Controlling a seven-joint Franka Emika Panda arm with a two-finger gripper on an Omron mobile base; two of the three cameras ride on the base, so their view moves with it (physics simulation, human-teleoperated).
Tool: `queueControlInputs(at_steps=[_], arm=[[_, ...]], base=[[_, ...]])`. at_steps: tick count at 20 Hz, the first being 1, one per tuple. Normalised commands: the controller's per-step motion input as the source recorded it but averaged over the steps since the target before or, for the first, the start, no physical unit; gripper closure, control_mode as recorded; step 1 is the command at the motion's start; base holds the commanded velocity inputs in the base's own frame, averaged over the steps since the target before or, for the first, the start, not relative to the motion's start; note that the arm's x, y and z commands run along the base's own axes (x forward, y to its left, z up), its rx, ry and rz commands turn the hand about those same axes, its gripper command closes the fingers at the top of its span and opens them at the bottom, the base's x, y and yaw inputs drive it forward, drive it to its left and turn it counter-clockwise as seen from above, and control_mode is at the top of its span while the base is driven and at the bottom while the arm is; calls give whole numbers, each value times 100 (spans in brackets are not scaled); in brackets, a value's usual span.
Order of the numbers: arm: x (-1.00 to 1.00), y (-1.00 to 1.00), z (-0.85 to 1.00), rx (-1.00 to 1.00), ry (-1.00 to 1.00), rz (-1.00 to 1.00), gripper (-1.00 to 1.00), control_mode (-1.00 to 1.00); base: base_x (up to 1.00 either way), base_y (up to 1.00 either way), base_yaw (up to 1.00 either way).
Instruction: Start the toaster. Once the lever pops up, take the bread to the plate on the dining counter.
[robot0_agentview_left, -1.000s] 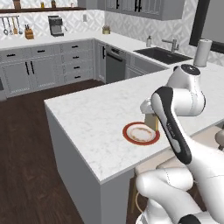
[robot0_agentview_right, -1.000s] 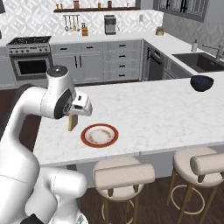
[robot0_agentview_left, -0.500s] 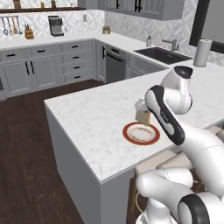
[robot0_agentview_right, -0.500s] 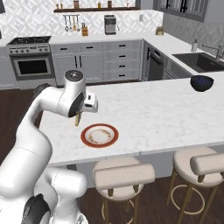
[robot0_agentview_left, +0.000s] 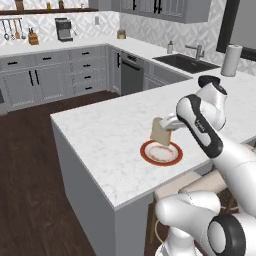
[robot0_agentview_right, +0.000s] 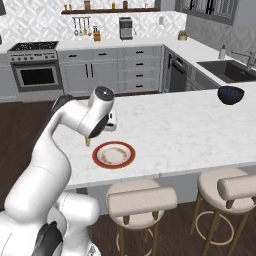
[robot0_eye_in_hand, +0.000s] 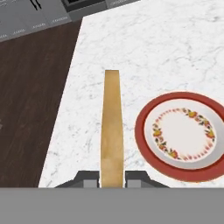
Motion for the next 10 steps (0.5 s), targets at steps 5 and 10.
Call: queueControlInputs(at_steps=[5,10], arm=[[37,0,-54,0,0,0,100,-100],[22,0,-55,0,-3,0,100,-100]], base=[[0,0,0],[0,0,0]])
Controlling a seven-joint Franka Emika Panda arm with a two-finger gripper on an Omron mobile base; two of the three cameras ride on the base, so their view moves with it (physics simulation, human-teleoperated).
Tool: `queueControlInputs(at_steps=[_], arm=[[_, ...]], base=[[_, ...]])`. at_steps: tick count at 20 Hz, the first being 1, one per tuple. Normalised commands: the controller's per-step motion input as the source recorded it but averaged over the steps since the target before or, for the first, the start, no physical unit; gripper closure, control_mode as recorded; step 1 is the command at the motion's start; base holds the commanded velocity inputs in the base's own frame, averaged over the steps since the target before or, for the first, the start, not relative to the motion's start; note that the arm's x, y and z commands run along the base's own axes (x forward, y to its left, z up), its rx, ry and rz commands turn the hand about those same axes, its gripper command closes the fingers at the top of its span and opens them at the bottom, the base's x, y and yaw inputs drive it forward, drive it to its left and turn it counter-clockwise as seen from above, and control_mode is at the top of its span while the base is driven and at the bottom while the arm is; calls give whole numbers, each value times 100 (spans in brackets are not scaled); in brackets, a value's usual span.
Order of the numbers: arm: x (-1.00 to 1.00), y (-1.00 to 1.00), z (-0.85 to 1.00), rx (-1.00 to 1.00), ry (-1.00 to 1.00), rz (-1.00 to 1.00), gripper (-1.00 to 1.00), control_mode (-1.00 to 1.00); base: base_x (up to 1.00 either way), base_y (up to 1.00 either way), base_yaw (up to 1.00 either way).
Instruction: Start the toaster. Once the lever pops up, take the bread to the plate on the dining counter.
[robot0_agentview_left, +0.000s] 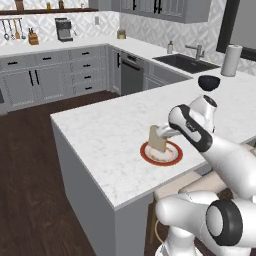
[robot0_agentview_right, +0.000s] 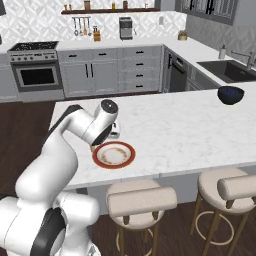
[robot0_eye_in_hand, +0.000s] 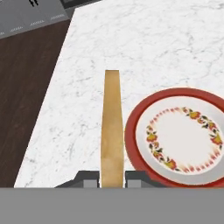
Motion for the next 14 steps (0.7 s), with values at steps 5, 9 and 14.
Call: queueControlInputs(at_steps=[5,9,14], arm=[[5,0,-44,0,-8,0,100,-100],[15,0,-39,0,-11,0,100,-100],[34,0,-11,0,-3,0,100,-100]], base=[[0,0,0],[0,0,0],[0,0,0]])
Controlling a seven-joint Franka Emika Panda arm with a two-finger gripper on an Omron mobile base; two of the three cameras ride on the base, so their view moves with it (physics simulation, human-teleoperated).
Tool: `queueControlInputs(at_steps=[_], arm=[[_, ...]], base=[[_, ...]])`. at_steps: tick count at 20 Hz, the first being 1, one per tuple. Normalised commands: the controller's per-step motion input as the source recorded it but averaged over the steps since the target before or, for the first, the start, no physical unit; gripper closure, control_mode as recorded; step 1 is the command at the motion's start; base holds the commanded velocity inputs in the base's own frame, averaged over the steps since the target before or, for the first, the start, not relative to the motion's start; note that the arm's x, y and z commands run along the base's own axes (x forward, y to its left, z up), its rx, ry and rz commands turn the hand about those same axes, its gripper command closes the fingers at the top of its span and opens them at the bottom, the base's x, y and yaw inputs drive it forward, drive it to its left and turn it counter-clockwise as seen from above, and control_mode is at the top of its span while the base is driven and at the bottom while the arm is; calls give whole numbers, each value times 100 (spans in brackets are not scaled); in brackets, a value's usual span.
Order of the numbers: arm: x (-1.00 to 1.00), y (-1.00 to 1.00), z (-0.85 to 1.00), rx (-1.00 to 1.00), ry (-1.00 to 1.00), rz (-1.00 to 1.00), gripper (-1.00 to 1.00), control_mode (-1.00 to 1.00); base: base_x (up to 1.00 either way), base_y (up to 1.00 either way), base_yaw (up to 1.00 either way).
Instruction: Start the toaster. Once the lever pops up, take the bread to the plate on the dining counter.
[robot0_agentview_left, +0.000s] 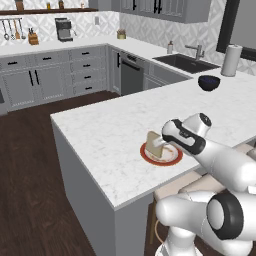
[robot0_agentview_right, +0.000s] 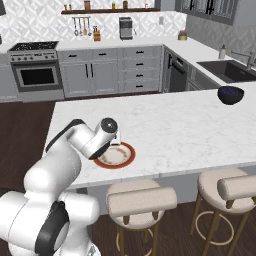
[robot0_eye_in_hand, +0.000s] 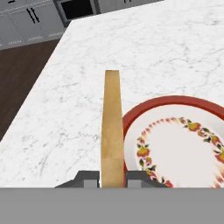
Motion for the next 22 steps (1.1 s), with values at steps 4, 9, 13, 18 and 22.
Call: queueControlInputs(at_steps=[4,9,13,18,22], arm=[[28,-1,0,0,0,0,100,-100],[22,-7,-4,0,4,-1,100,-100],[0,-13,-13,0,12,0,100,-100],[0,-9,-22,5,14,0,100,-100],[8,-9,-13,5,3,0,100,-100]], base=[[0,0,0],[0,0,0],[0,0,0],[0,0,0],[0,0,0]])
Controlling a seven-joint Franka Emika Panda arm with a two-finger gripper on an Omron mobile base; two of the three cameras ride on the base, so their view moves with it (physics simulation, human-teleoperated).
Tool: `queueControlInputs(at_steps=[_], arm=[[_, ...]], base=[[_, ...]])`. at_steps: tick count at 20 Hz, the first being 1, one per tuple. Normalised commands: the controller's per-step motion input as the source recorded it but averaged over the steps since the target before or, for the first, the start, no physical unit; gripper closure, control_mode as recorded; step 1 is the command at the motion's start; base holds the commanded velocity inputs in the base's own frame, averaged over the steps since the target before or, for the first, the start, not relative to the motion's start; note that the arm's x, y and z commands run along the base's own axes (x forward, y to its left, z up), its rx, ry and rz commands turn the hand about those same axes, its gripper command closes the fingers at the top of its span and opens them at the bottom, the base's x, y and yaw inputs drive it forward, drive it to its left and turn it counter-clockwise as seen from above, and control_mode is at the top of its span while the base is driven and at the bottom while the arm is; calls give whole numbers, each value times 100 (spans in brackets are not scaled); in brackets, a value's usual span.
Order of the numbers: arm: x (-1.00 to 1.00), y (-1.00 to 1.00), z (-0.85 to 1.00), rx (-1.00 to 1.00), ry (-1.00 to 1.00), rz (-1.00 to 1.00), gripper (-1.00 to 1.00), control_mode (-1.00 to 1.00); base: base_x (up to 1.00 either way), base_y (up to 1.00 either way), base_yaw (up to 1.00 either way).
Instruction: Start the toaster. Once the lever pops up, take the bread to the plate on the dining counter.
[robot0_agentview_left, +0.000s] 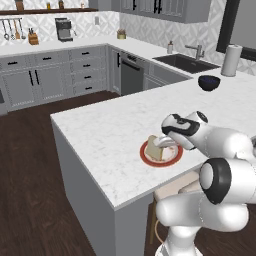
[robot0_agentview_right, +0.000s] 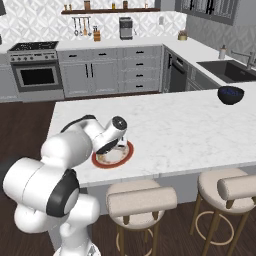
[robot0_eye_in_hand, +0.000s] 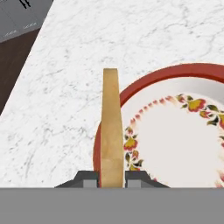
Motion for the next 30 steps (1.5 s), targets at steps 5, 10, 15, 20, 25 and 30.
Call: queueControlInputs(at_steps=[5,10,15,20,25,30], arm=[[4,-13,-6,4,0,0,100,-100],[0,0,0,0,0,0,-100,-100],[0,0,0,0,0,0,-100,-100],[0,0,0,0,0,0,-100,-100],[0,-14,10,0,0,0,-100,-100],[0,-25,47,0,0,0,-100,-100]], base=[[0,0,0],[0,0,0],[0,0,0],[0,0,0],[0,0,0],[0,0,0]])
